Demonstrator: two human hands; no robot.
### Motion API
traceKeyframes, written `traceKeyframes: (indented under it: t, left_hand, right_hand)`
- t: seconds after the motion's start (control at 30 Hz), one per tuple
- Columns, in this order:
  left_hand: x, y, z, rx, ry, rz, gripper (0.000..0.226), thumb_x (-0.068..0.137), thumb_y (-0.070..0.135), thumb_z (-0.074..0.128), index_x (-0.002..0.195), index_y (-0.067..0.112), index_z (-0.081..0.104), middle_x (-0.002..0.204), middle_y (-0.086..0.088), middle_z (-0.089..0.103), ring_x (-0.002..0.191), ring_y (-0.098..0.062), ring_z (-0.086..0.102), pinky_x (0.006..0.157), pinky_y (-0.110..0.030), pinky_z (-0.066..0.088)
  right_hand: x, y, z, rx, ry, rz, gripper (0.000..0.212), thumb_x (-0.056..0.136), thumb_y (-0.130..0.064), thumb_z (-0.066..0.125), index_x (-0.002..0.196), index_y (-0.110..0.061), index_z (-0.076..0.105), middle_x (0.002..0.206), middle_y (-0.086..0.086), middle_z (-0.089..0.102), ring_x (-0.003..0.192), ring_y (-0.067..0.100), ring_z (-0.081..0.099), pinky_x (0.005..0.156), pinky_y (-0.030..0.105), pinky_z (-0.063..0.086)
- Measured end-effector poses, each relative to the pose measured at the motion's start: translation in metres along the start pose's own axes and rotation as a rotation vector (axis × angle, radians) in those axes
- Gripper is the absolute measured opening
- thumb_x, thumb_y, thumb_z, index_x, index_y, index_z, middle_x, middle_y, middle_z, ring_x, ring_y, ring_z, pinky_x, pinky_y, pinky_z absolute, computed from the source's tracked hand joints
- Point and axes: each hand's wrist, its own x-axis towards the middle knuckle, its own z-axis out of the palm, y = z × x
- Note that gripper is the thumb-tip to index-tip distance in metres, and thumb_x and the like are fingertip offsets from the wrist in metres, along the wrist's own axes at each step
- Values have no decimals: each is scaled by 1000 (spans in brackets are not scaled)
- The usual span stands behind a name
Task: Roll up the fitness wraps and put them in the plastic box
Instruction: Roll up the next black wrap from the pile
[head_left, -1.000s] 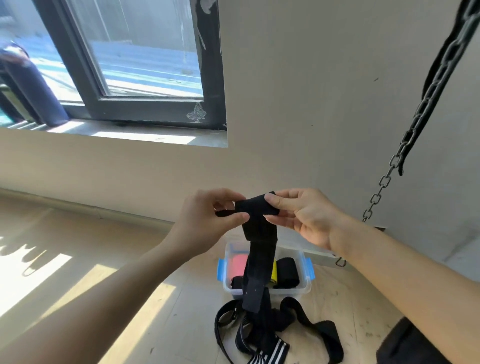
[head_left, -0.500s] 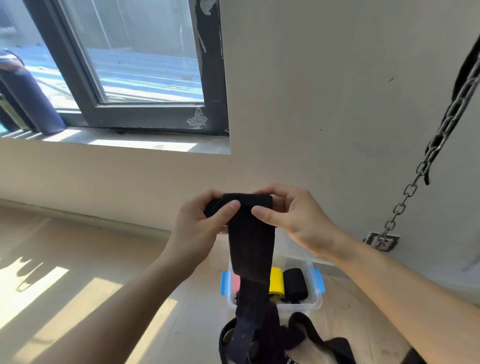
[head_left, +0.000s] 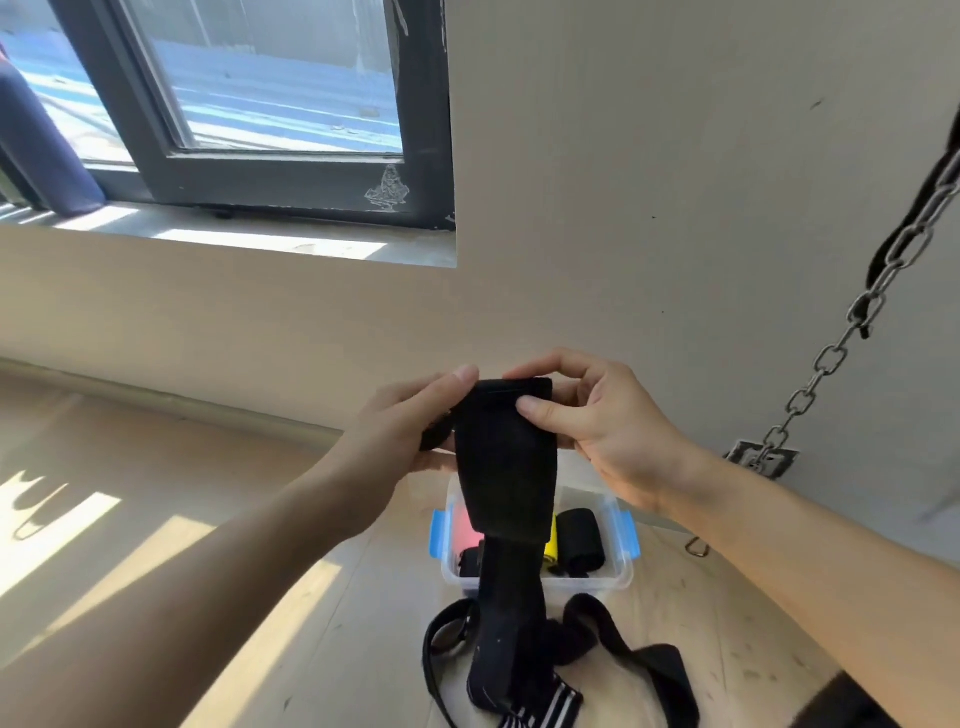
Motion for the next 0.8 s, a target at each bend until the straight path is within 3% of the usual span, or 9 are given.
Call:
traceKeyframes:
  t: [0.13,0.27,0.37,0.43,0.5,0.57,0.7,0.8]
  left_hand:
    - [2,-7,5,-21,30,-9,34,101,38,55,108,13,77,93,-6,76,83,-12,71,66,-21,55]
    - [5,-15,4,-28,37,-3,26,102,28,58,107,11,77,92,-4,75,82,-6,70,64,-16,53]
    - [7,-21,5,-25,40,-18,21,102,23,59,109,13,76,95,-6,76,84,-9,71,66,-18,55]
    - [8,-24,5,-37,48,-27,19,101,20,61,111,12,75,94,-7,75,84,-10,70,67,-20,56]
    - [9,-25,6,-43,63,-22,18,99,16,63,113,10,74,93,-10,74,82,-10,71,65,-19,55]
    - [11,-27,5,-35,71,-11,19,98,12,65,115,10,74,96,-15,74,81,-9,72,66,-19,55]
    - [14,-34,3,-3,84,4,22,94,8,71,114,16,73,110,-26,72,93,-22,68,88,-39,56]
    - [16,-37,3,34,98,17,24,93,3,71,111,18,73,103,-16,75,90,-18,69,85,-33,58]
  right_hand:
    - [-2,7,1,2,-27,19,20,95,6,59,112,-2,68,102,22,75,99,36,72,88,45,60]
    - [1,14,-1,-5,-66,51,21,96,5,59,111,-7,68,104,20,75,102,39,70,90,51,58]
    - [4,19,-4,-133,-76,64,22,98,0,60,117,-9,68,99,12,77,88,32,71,75,41,60]
    - [7,22,-7,-215,-82,75,22,98,-5,62,117,-13,70,91,4,75,78,17,64,59,30,50]
    - [10,24,-9,-239,-102,108,19,98,-14,65,115,-18,71,93,2,75,82,11,65,56,27,48]
    - [12,27,-9,-207,-111,156,19,98,-25,64,114,-17,71,98,8,75,85,14,68,55,28,52]
    - [13,31,-7,-145,-101,229,30,100,-34,59,117,-10,69,107,20,73,86,25,70,52,27,55]
    - [14,35,-9,-98,-94,240,28,98,-27,64,118,-7,68,106,21,73,87,26,71,51,27,55]
